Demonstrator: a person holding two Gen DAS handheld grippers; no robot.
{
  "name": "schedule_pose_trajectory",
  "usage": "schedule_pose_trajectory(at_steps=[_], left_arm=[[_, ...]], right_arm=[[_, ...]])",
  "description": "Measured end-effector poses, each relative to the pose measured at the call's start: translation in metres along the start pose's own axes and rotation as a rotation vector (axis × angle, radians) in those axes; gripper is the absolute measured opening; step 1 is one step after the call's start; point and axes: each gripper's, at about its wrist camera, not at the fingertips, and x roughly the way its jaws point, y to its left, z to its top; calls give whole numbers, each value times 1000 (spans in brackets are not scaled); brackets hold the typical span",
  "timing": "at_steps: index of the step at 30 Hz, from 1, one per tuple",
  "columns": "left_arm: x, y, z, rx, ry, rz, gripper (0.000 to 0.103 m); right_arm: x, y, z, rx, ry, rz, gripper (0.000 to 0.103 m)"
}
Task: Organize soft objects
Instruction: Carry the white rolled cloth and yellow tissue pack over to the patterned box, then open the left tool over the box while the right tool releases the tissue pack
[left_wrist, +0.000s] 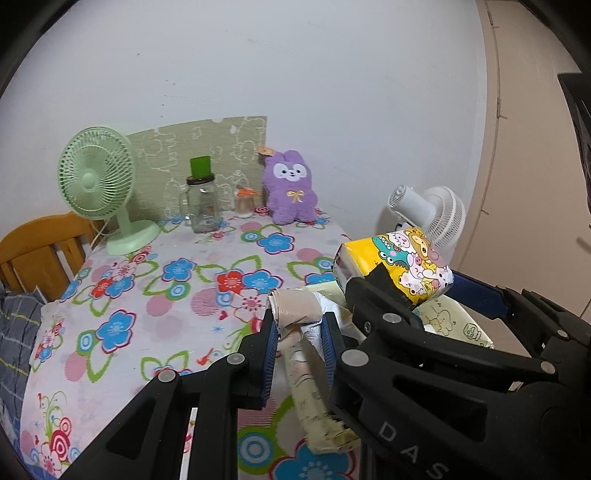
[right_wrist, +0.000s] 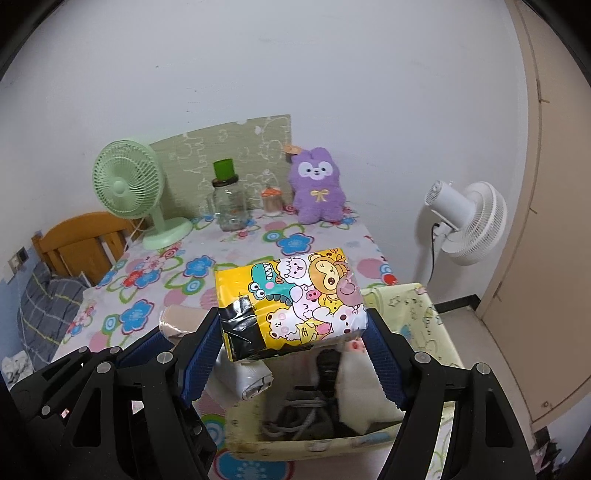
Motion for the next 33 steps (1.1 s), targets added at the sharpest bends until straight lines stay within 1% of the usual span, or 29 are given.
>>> schedule_pose_trajectory(at_steps=[12,24,25,26,28,32,33], left_arm=[[32,-28,0,32,43,-43,23],[64,-35,-5,43,110,-53,24],[66,-35,-5,42,116,-55,25],[67,-35,-6,42,117,-56,25],[68,-36,-6,44,119,-57,31],[71,-36,-5,45,123,-62,40],[72,-36,-5,45,124,-66,45]], right_arm=[[21,-35,-5,29,28,-52,78],[51,-52,-13,47,84,-42,80],[53,-52,-13,47,89,-38,83],[54,-52,-14,48,93,-37,87],[56,-52,-14,46,92,-34,94],[60,-53,-15,45,88,-36,95],[61,-54,-15,46,89,-37,95]])
